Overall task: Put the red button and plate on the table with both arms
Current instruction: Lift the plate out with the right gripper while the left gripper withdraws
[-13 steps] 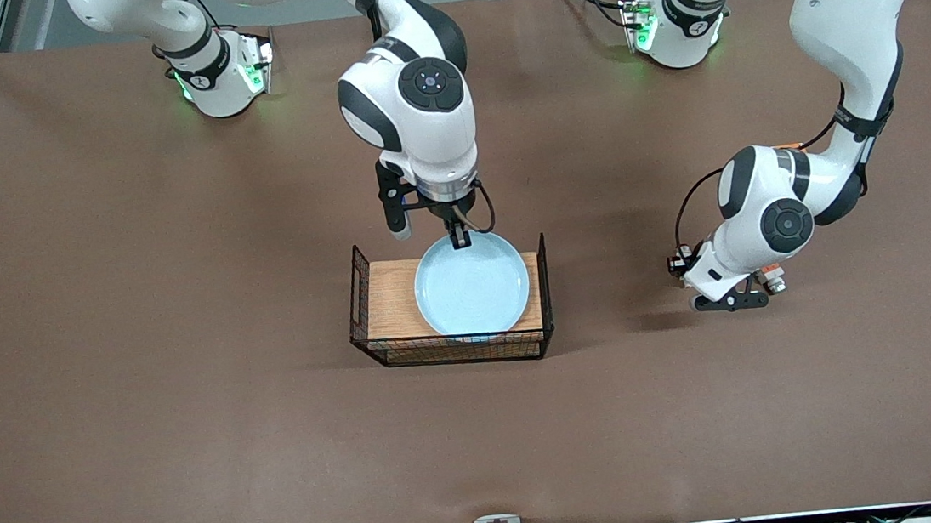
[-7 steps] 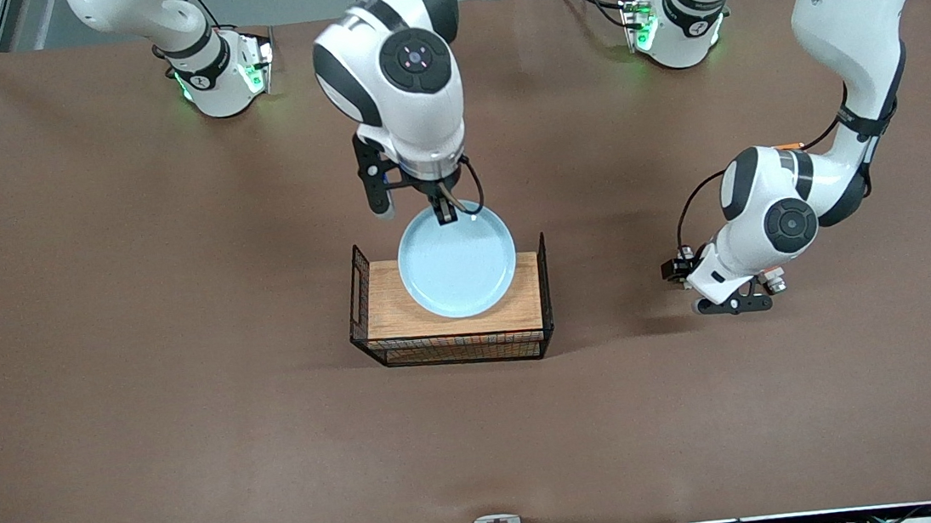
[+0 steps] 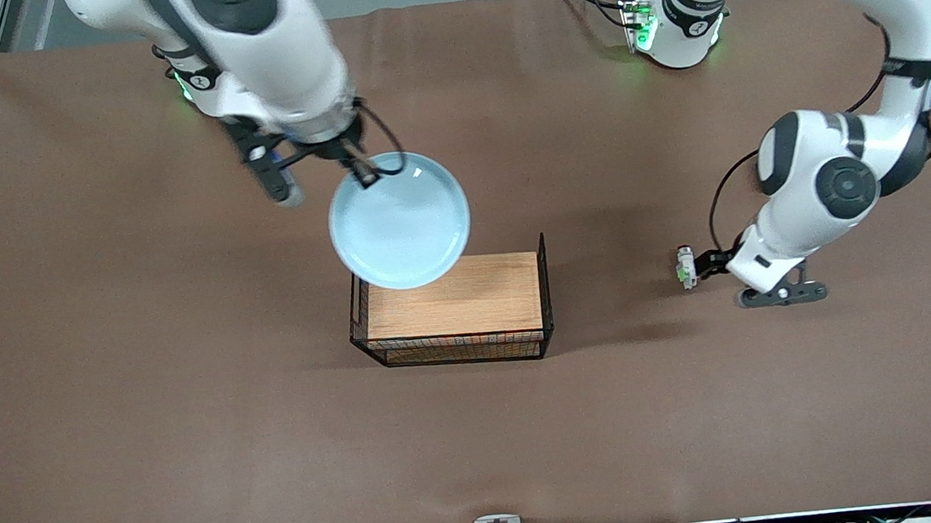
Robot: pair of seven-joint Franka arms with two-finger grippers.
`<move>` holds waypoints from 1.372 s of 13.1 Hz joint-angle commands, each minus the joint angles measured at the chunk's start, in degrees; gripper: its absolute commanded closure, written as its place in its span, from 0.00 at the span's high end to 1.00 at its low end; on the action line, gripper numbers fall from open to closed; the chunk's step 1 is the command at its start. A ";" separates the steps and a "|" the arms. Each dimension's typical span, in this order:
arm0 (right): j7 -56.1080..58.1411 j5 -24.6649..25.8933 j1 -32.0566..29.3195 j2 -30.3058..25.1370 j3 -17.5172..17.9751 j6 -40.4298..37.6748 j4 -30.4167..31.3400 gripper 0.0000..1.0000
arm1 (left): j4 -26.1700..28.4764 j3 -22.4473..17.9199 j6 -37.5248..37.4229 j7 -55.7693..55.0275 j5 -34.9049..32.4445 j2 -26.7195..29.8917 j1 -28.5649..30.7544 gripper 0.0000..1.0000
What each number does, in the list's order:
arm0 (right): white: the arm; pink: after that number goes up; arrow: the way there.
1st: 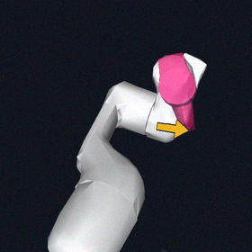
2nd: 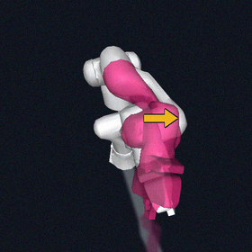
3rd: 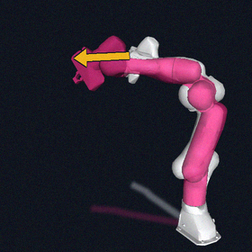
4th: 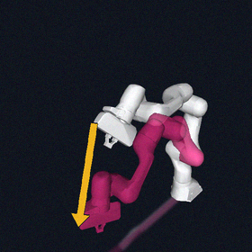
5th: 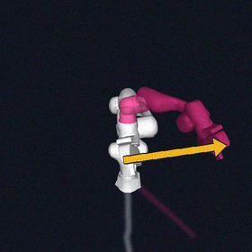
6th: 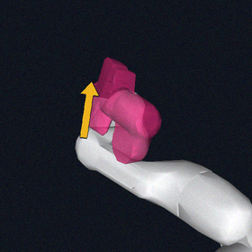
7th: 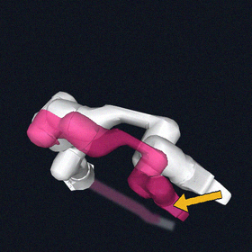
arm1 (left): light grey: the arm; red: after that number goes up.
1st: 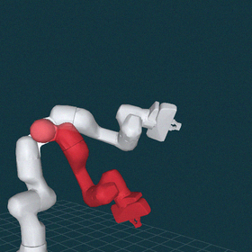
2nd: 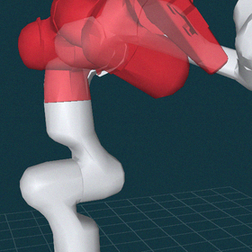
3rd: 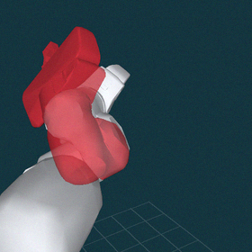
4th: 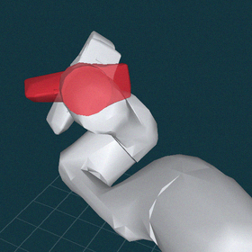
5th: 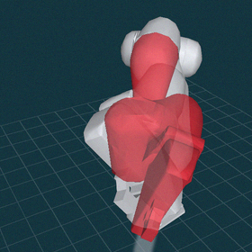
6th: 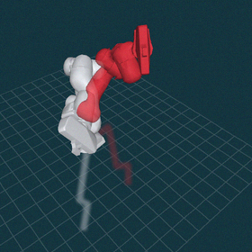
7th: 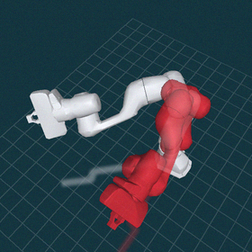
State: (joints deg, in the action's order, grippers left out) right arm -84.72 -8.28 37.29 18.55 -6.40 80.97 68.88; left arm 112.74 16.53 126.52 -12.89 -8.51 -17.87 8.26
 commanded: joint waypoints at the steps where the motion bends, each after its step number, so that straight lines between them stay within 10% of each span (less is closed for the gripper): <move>1: 22.49 -1.47 -9.57 -1.15 0.60 -0.11 2.48 0.00 | -0.14 0.52 -9.24 0.58 -0.28 8.27 2.19 1.00; 10: 86.33 -2.52 -36.65 -1.15 0.77 24.02 23.98 0.00 | -1.38 0.26 -14.28 4.27 6.48 20.50 6.06 1.00; 18: 113.27 -17.81 -46.16 3.14 0.69 42.43 39.75 0.00 | -10.87 -2.20 -25.09 7.09 7.19 21.39 5.36 1.00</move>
State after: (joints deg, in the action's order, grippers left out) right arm 24.98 -22.38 -7.38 20.43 -6.79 121.44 106.57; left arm 103.68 15.39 103.68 -7.80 -2.56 3.39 13.66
